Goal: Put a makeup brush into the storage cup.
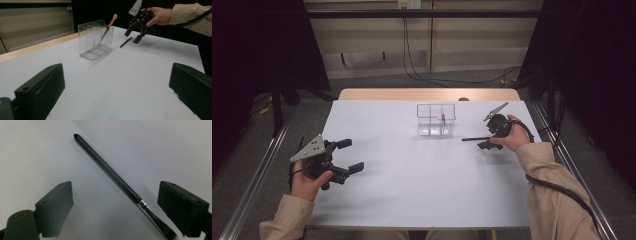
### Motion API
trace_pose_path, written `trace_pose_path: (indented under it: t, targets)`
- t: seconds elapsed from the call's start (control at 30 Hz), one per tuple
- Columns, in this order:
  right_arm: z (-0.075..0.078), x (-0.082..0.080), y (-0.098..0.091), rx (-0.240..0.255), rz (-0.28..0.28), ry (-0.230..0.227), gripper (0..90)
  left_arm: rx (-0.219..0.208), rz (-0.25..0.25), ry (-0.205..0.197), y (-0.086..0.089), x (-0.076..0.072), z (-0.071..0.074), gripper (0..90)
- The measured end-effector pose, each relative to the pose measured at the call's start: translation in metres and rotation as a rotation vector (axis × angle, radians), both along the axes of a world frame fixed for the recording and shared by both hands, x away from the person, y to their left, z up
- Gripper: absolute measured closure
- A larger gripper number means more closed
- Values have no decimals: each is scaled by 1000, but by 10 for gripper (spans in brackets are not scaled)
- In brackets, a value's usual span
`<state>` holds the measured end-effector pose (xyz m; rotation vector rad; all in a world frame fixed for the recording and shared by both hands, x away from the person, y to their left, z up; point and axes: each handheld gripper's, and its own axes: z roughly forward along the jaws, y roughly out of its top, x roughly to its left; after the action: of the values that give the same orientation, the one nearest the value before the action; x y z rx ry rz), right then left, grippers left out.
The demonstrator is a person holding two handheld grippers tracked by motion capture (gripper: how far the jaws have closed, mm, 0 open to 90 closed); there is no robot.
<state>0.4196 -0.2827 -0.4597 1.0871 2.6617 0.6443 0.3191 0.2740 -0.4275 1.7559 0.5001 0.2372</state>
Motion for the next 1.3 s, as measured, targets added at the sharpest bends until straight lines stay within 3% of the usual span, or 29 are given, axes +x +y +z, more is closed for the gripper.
trace_pose_path:
  t: [0.37,0.5,0.73,0.97,1.3]
  targets:
    - [-5,3,3,-47,26,44,220,1,0,-3,1,0,0,4]
    - [-6,3,1,-31,19,50,244,6,1,-4,1,0,0,4]
    - [-3,0,-2,-32,9,81,408,1,-1,-4,1,0,1,6]
    - [3,-5,-4,-65,-14,132,696,5,-3,-8,-1,0,1,7]
    - [7,-12,-6,-105,17,209,838,9,-6,-8,-1,0,1,8]
